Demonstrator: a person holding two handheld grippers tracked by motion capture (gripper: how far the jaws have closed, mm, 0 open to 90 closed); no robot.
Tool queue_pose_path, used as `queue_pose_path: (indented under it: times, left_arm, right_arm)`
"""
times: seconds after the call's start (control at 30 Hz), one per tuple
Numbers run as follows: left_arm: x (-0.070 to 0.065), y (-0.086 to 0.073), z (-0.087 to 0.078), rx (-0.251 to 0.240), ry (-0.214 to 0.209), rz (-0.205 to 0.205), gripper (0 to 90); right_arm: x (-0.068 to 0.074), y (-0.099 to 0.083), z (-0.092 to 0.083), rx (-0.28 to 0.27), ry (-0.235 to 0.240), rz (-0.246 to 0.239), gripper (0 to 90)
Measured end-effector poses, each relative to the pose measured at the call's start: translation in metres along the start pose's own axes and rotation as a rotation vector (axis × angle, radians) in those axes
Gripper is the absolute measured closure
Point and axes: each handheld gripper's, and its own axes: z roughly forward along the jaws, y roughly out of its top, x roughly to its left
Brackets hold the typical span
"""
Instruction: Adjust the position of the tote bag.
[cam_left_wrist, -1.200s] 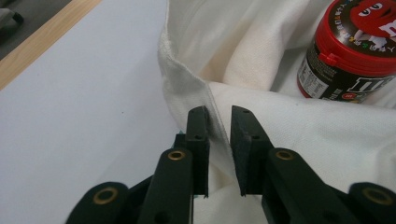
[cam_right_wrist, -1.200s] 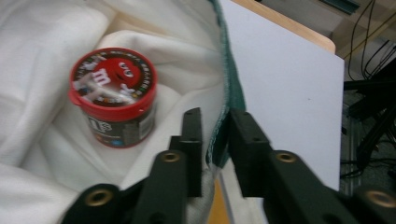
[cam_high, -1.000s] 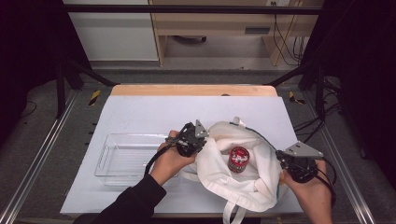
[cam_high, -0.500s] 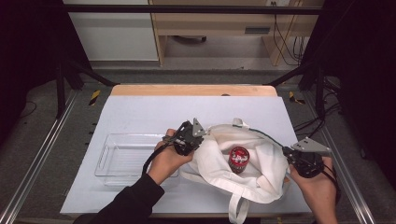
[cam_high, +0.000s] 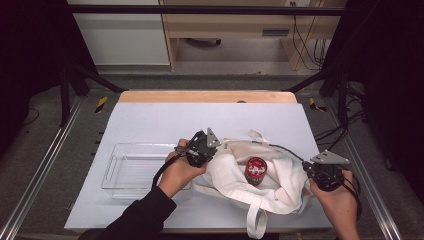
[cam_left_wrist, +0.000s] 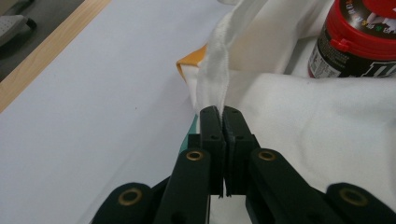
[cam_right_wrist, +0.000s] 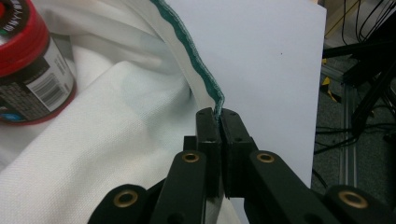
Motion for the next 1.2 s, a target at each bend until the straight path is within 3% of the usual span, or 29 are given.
queue_pose_path:
  times: [0.47,0.6,0.63,0.87,1.07,1.13,1.2]
  left_arm:
    - [0.003,-0.009,0.003,0.021,-0.018,-0.011,88.2]
    - [0.006,-0.009,0.000,0.008,-0.035,-0.023,88.1]
    - [0.006,-0.010,0.000,0.011,-0.039,-0.024,88.1]
    - [0.005,-0.011,0.000,0.009,-0.040,-0.025,88.1]
    - [0.005,-0.012,-0.001,0.008,-0.043,-0.021,88.2]
    - [0.005,-0.012,-0.001,0.011,-0.042,-0.019,88.1]
    - [0.004,-0.012,-0.001,0.011,-0.041,-0.017,88.1]
  right_arm:
    - [0.000,-0.007,0.010,0.031,-0.010,0.001,86.6]
    - [0.001,-0.006,0.007,0.008,-0.026,-0.008,82.9]
    - [0.003,-0.004,0.005,-0.005,-0.026,-0.016,78.2]
    - [0.007,0.004,-0.001,-0.055,0.006,-0.018,66.4]
    - [0.005,0.015,0.000,-0.079,0.010,-0.036,68.1]
    - [0.000,0.018,0.006,-0.059,0.040,-0.040,68.1]
    - [0.000,0.019,0.008,-0.056,0.042,-0.052,69.9]
